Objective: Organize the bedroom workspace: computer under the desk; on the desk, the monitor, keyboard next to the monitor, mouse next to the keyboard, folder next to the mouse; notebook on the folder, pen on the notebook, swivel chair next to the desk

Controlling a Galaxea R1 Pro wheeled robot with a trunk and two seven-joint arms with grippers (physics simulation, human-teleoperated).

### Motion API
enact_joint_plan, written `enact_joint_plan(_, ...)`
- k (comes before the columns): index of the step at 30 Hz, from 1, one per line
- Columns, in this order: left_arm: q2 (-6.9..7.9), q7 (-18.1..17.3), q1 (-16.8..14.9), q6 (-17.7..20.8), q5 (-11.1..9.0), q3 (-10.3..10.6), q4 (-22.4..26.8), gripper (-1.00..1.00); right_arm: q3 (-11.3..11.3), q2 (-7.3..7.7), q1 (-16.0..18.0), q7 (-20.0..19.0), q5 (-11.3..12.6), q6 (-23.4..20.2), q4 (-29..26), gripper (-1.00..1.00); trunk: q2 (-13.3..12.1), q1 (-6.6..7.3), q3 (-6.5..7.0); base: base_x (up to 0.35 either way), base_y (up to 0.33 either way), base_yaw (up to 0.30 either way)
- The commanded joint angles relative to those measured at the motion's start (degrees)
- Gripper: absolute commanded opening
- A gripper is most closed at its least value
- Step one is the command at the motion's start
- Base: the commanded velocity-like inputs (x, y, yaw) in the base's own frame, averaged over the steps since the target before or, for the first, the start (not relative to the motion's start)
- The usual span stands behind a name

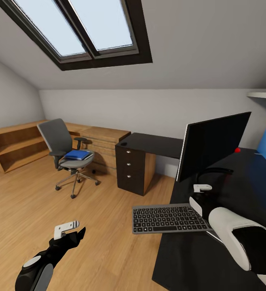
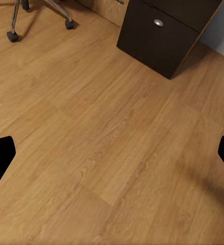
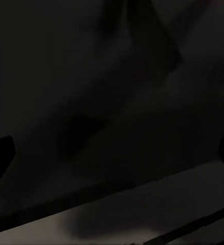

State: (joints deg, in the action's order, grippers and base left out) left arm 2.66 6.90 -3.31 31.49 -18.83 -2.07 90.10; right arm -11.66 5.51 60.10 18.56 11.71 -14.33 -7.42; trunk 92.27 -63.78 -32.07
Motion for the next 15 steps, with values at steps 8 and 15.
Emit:
enact_joint_plan(8, -0.02, 0.41, -0.03, 0.33, -0.60, 0.12, 0.08, 1.00, -0.84, -0.19, 0.01, 5.74, 0.25, -0.54, -0.15, 1.00, 0.03, 0.00, -0.06, 0.000, 0.000, 0.000)
enact_joint_plan(15, -0.02, 0.40, -0.03, 0.39, -0.61, 0.14, 0.08, 1.00, -0.95, -0.47, 0.01, 8.25, 0.11, -1.23, -0.07, 1.00, 0.03, 0.00, -0.06, 0.000, 0.000, 0.000)
